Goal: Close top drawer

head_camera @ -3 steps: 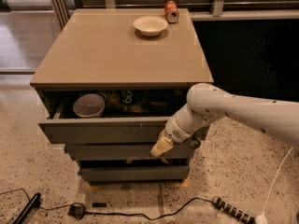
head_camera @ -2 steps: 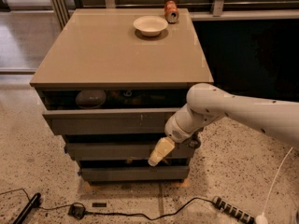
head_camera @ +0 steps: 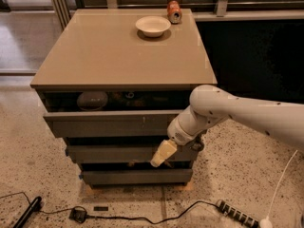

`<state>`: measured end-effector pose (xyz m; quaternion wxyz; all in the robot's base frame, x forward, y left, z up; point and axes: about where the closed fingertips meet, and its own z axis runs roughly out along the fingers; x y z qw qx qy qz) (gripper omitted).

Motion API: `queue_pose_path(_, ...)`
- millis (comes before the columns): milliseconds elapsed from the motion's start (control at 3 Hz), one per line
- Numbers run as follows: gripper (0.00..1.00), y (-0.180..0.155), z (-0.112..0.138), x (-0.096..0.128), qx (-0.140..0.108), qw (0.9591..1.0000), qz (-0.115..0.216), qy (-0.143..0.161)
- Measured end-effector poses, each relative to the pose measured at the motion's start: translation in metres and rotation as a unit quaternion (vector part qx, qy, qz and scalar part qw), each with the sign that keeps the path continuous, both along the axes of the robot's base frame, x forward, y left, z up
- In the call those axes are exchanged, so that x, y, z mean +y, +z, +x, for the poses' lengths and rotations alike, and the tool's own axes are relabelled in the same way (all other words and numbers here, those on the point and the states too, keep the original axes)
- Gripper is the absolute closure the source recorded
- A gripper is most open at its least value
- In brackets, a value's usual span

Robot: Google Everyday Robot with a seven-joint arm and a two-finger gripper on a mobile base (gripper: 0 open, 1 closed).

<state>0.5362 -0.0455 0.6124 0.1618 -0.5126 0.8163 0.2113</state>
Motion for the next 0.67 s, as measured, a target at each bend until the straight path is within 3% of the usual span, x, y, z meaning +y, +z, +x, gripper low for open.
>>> queue_pose_path(333, 0.37, 0.0, 0.0, 0.0, 0.0, 1.0, 0.0, 0.0)
queue_pose_path(667, 0.68, -0.0001, 0.0, 0.0001, 0.0, 1.0, 0.0, 0.0)
